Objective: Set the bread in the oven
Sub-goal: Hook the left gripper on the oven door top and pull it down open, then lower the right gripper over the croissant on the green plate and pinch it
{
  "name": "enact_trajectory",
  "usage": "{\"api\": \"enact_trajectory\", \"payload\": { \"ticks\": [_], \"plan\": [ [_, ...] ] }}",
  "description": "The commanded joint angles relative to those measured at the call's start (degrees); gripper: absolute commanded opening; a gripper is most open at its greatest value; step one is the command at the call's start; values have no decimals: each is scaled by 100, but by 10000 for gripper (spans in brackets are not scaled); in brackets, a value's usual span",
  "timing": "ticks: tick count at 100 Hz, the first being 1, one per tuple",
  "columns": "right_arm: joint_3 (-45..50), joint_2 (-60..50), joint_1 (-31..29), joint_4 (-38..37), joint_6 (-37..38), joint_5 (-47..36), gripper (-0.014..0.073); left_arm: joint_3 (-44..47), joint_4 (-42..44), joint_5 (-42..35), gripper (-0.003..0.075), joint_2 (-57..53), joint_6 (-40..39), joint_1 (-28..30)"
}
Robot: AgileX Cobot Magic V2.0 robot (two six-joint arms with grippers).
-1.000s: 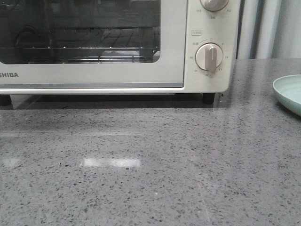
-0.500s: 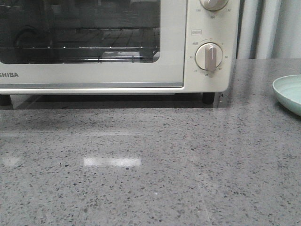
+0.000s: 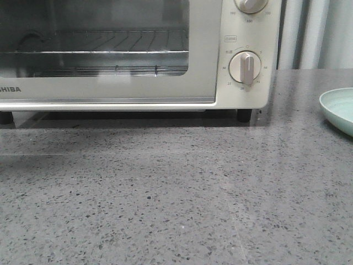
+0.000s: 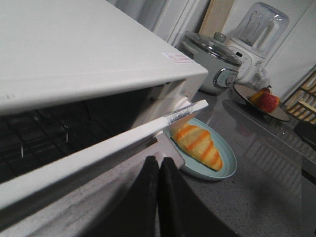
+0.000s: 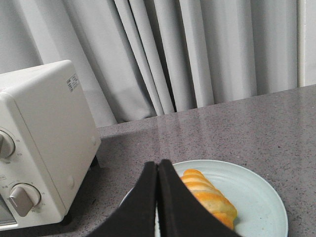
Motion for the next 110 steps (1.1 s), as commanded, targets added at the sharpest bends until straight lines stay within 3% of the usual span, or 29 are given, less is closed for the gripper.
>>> {"api": "enact_trajectory", "payload": {
  "ticks": [1,60,87,110],
  "plan": [
    [-195,116,0,-85,-37,-483,-61,296,529,605,-22,-25,-37,-32],
    [-195,116,0,-85,-37,-76,-61,190,529,53,-21,-3490,-664,-32],
    [-195,116,0,-112,-37,504,-61,-203,552,644,-22,-4184,-664,-32],
    [-279,429,0,-611,-48,962,-61,-203,622,1450,-22,-4246,-647,-32]
  ]
}}
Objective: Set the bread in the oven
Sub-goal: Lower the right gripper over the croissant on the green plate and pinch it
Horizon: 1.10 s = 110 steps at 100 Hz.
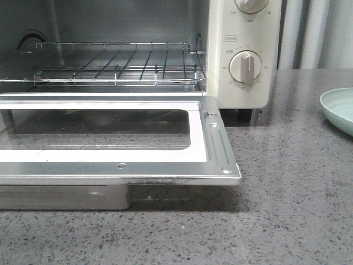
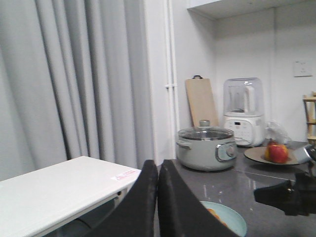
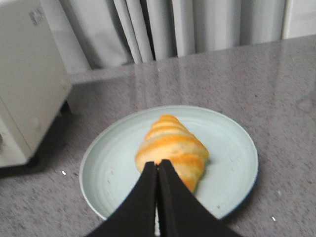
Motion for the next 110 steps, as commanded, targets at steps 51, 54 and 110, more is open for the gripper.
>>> {"api": "enact_trajectory", "payload": {
  "ticks": [51,54,110],
  "plan": [
    [-2238,3012,0,-404,-48,872,398,-184,-218,787,-21,50,8,-12],
    [-2353,3168,0,-392,-48,898,396,-184,-218,787,-21,50,8,-12],
    [-3486,5930,0,-261,-48,1382,392,-184,-218,750,-21,50,15,-12]
  ]
}}
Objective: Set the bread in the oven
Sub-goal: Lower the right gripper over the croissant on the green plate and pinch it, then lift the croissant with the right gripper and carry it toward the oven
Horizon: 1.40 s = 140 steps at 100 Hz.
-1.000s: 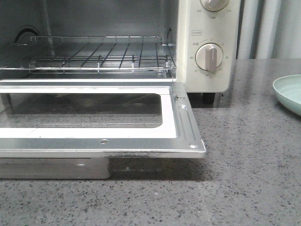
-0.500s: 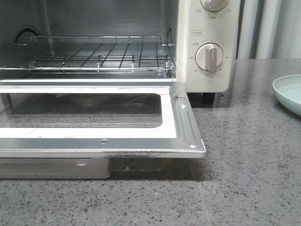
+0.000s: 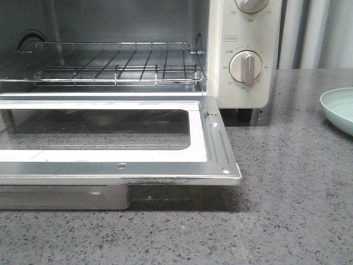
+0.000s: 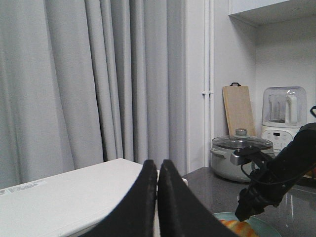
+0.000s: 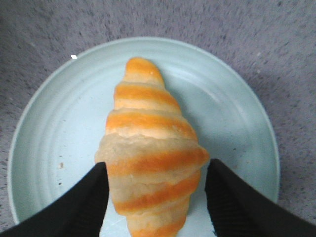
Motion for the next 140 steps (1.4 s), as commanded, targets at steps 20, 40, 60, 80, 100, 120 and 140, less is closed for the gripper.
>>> {"api": "enact_trajectory", "payload": {
  "ticks": [20,40,60,80,100,120,140],
  "plan": [
    [-194,622,0,-7,-48,-337,392,-184,-218,120,-21,50,-6,-12],
    [-194,852,0,-7,-48,-388,392,-184,-218,120,-21,50,-6,-12],
    [-194,967,0,-7,-48,-366,255,-184,-218,120,-21,50,-6,-12],
    [-194,916,0,-7,-48,-263,-69,-184,-218,120,-21,50,-1,-12],
    [-194,381,160,8,-289,117,-69,-184,-179,724,-22,-120,85,-12],
    [-194,-548,747,8,-563,870,-69,-184,-174,1776,-22,-396,314,-12],
    [-203,-1646,1587,195,-892,1447,-69,-110,-174,2725,-22,-409,482,0]
  ]
}}
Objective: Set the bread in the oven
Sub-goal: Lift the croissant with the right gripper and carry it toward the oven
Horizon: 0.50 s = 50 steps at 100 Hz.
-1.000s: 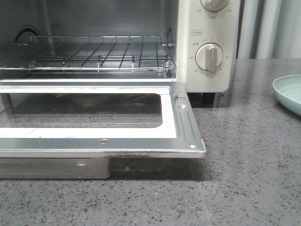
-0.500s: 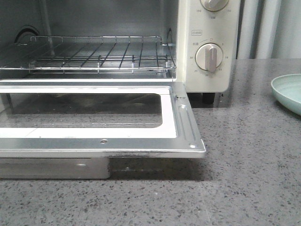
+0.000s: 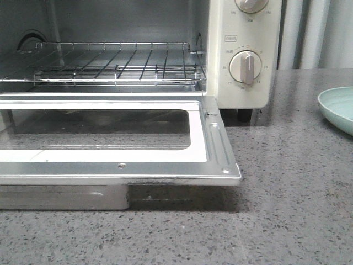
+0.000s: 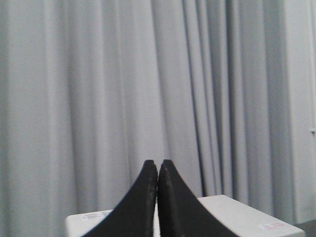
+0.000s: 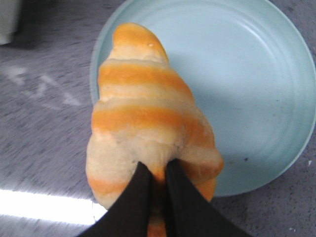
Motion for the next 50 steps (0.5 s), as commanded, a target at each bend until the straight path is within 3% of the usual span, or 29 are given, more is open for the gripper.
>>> {"api": "enact_trajectory", "payload": {
  "ticks": [1,19,50],
  "plan": [
    [-154,-506,359,75,-255,15,-69,-93,-182,544,-22,58,89,0],
    [-154,-1230,1281,732,-948,42,-69,276,-159,1239,-22,58,323,0],
    [-154,-998,2461,598,-1171,-368,-68,769,-159,1295,-21,58,311,0]
  ]
}}
